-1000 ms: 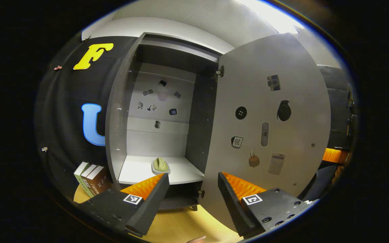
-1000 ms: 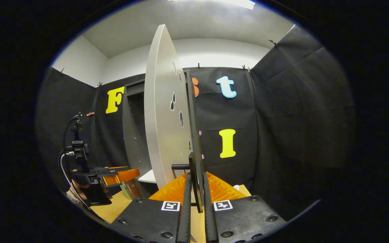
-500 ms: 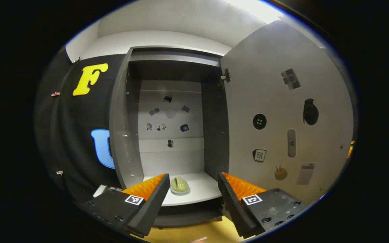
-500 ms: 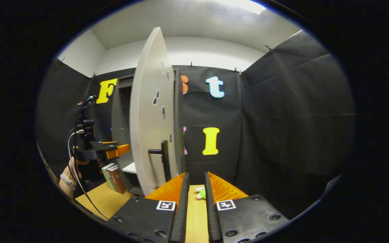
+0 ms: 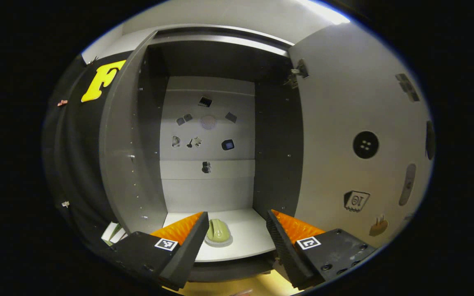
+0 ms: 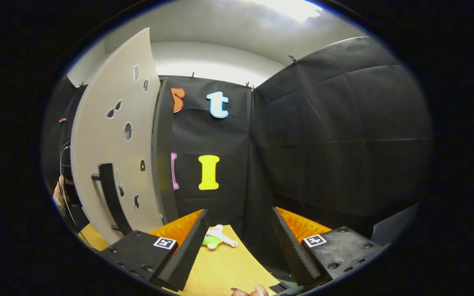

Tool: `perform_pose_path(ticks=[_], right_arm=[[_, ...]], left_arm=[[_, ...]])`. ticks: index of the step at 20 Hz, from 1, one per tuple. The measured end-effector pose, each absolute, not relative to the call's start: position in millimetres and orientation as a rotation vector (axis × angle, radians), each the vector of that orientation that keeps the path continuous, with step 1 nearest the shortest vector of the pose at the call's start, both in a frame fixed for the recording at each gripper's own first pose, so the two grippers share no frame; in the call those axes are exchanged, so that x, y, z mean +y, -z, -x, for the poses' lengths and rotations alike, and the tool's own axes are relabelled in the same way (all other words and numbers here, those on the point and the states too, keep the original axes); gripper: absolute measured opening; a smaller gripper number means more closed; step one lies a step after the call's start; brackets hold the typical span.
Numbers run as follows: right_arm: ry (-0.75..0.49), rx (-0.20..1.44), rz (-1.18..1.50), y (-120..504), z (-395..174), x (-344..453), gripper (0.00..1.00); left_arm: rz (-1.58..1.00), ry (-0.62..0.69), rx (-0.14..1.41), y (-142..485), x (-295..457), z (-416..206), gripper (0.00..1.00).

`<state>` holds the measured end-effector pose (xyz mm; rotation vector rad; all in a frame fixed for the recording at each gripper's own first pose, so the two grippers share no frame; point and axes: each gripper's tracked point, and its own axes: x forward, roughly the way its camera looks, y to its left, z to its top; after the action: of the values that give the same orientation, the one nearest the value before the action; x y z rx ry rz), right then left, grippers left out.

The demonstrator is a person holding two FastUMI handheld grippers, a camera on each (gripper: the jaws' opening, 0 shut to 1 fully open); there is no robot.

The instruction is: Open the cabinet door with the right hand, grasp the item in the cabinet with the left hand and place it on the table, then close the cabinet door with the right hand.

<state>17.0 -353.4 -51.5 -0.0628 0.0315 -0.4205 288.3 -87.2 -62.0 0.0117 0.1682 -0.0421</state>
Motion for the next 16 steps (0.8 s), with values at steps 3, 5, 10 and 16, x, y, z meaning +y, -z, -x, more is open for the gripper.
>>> perform_pose_path(ticks=[3,5,10,16], right_arm=[[0.451,0.044,0.063,57.9,-27.7,-373.6,0.96],[0.464,0.063,0.054,65.7,-36.6,-385.4,0.96],[0.448,0.106,0.032,80.7,-64.8,-394.1,0.96],[0.450,0.155,0.023,96.7,-80.9,-403.4,0.96]], left_arm=[[-0.028,0.027,0.204,72.9,-74.3,-323.8,0.89],[-0.022,0.045,0.260,88.3,-74.1,-340.9,0.89],[0.024,0.020,0.354,129.1,-57.4,-387.0,0.88],[0.045,-0.014,0.478,179.9,-41.6,-422.2,0.85]])
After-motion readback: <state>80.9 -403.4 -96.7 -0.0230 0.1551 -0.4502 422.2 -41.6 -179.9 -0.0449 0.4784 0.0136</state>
